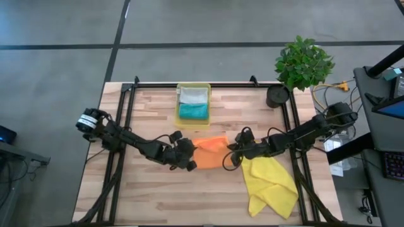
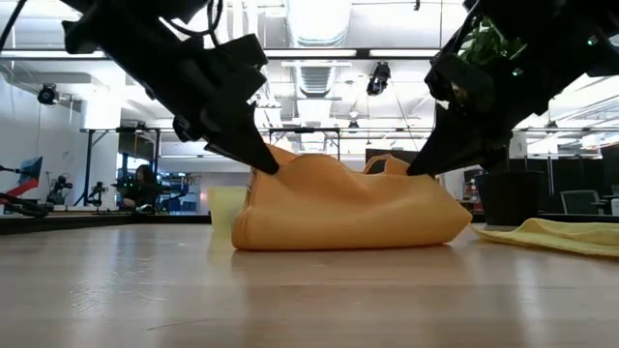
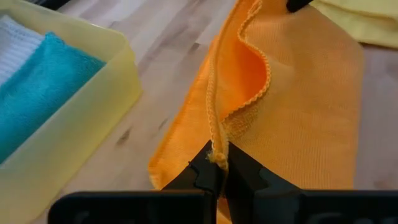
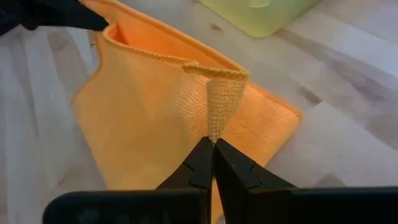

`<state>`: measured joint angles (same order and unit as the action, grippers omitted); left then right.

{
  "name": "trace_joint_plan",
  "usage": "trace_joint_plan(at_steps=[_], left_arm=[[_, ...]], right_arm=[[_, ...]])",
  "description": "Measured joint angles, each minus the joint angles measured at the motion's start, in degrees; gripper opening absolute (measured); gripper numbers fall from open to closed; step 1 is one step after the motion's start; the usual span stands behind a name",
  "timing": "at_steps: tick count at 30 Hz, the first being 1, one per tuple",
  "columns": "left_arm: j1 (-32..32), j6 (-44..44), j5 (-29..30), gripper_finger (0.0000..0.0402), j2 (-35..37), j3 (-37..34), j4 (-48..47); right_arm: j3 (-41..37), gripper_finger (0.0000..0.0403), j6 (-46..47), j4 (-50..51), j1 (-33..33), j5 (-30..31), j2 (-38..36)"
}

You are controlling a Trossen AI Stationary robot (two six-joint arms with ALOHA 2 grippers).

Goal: Fold microfiber towels
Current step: Fold the orange microfiber cloth, then stack the folded orange microfiber cloth on top of the light blue microfiber cloth

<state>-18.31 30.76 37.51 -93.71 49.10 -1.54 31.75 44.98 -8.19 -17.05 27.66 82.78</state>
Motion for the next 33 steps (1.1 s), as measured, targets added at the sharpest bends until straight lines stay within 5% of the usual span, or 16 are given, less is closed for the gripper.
trace_joint_plan(at_steps=[14,27,33], left_arm=[[4.9,-4.7,-4.1,0.0012,-1.8,0.0,-0.6],[8.6,-10.1,-4.2,0.0173,3.0,0.0,-3.0],[8.6,-10.2,-19.0,0.0184,4.9,0.1,-0.5]], right_arm=[[0.0,0.0030,-2.6,2.4,4.6,-3.7,0.2],[0.5,0.0146,-16.3,3.4,8.6,-4.2,-7.3],[0.5,0.0157,-26.6,2.4,8.2,-23.0,-10.4]])
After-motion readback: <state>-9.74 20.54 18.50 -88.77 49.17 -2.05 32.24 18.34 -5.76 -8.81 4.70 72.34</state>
